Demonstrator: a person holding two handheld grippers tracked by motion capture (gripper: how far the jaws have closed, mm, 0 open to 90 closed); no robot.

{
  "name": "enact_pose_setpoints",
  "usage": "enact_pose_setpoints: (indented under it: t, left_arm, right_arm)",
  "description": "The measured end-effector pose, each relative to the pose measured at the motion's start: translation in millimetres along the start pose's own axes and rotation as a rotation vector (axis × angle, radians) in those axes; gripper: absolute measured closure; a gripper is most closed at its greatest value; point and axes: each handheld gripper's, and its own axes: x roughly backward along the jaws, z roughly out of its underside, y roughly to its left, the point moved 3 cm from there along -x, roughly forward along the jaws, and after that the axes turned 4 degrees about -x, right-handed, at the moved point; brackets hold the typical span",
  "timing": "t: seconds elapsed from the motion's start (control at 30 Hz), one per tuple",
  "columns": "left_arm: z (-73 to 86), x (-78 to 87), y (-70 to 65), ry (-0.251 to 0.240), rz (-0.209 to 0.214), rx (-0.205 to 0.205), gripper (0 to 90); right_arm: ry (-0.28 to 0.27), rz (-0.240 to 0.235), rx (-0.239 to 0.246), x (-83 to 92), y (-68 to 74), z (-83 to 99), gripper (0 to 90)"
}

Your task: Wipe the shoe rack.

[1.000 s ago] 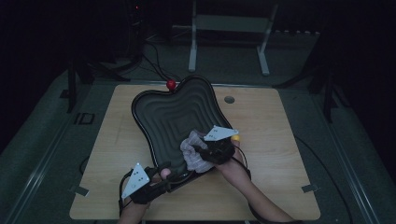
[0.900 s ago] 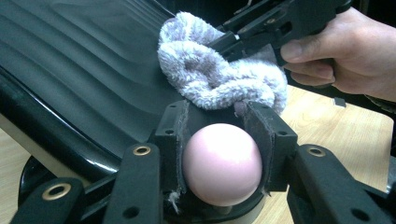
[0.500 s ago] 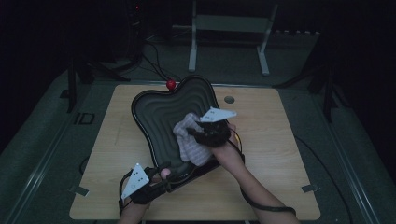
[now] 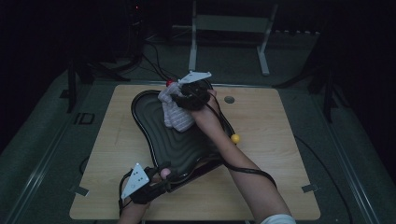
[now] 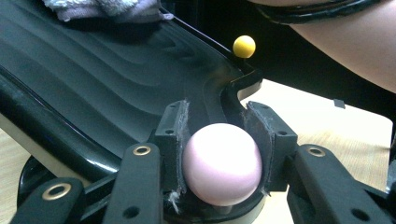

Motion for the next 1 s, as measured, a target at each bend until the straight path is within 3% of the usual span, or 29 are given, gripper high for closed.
enact_pose_setpoints:
  t: [0.1,0.23,0.7,1.0]
  left_arm:
    - [-0.2,-0.1,0.0,0.004,-0.002,-0.002,59.9]
    - [-0.3,-0.1,0.2,0.004,-0.002,-0.003,59.9]
    - [-0.2,-0.2,0.4,0.004,0.001,0.000,59.9]
    - [-0.5,-0.3,0.1,0.008,0.000,-0.001,59.9]
  right_arm:
    - [0.034,0.031,0.042,-9.9,2.6,6.5,65.6]
    - [0.028,0.028,0.041,-5.6,5.2,16.2,66.4]
    - [0.041,-0.008,0.096,23.1,25.4,68.3,66.4]
    - [0.059,-0.043,0.104,41.0,30.9,96.8,66.4]
